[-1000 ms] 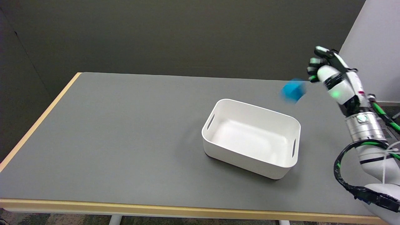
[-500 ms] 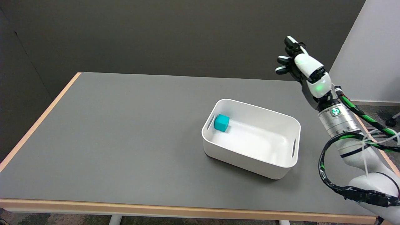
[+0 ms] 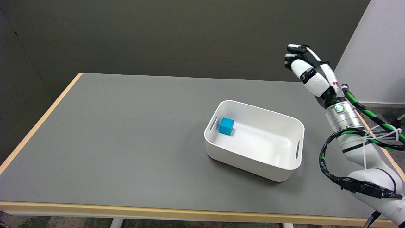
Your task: Place blue wooden cube into white box.
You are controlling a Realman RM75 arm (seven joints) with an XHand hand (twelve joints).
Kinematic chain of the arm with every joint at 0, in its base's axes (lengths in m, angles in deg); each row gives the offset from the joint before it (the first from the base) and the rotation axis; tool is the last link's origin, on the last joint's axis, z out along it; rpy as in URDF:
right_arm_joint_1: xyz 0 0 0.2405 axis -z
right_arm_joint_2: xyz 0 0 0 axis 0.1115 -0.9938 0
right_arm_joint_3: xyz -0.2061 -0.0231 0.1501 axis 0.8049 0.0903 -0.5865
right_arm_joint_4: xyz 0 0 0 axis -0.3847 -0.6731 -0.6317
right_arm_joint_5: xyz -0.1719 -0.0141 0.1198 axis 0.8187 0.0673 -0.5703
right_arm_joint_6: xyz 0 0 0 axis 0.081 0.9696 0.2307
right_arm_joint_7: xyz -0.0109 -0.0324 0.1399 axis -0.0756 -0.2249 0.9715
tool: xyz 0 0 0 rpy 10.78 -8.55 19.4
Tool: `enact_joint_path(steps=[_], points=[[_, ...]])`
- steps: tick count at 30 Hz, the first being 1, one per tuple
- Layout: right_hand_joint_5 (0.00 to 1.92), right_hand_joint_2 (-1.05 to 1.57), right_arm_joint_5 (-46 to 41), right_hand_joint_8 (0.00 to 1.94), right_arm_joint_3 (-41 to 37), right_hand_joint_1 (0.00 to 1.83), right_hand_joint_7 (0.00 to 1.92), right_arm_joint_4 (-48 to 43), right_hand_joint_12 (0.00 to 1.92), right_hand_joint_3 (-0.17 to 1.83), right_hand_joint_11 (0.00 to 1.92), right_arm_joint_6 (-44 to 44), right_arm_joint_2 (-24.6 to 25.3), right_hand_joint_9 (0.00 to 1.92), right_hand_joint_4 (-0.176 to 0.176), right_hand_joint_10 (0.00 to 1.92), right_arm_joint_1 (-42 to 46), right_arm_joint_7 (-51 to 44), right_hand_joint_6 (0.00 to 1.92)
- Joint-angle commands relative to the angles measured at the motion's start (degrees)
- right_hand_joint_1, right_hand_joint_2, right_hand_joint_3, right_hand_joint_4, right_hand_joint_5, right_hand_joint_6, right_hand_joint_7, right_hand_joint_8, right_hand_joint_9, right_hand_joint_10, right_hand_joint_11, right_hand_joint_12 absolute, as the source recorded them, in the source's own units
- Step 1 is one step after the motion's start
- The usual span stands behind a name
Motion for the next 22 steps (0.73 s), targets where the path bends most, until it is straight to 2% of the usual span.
enact_joint_path(steps=[1,8,12,14,16,18,22], points=[[0.42,0.79,-8.15,0.77,-7.21,0.46,0.60,-10.58,1.27,0.92,0.25,10.41,3.92,0.55,0.155,1.06,0.91,-3.09,1.00],[0.44,0.82,-16.37,0.85,-8.88,0.48,0.63,-7.48,1.33,0.89,0.32,9.72,6.23,0.60,0.167,1.13,4.26,-3.57,1.08],[0.45,0.80,-19.32,0.85,-9.54,0.50,0.64,-5.65,1.35,0.91,0.31,5.25,6.73,0.60,0.165,1.14,4.76,-5.38,1.09],[0.45,0.83,-20.21,0.86,-9.23,0.50,0.64,-5.87,1.33,0.87,0.30,4.07,6.73,0.60,0.154,1.13,4.28,-8.38,1.09],[0.44,0.80,-21.77,0.80,-8.61,0.49,0.65,-5.89,1.32,0.96,0.26,2.96,6.80,0.60,0.138,1.10,3.81,-11.68,1.06],[0.42,0.82,-23.53,0.80,-7.65,0.54,0.64,-5.88,1.32,0.91,0.25,2.59,6.96,0.58,0.126,1.12,3.02,-15.22,1.09],[0.40,0.83,-25.05,0.79,-6.24,0.55,0.63,-6.91,1.32,0.89,0.24,3.40,7.25,0.57,0.117,1.12,1.43,-17.05,1.09]])
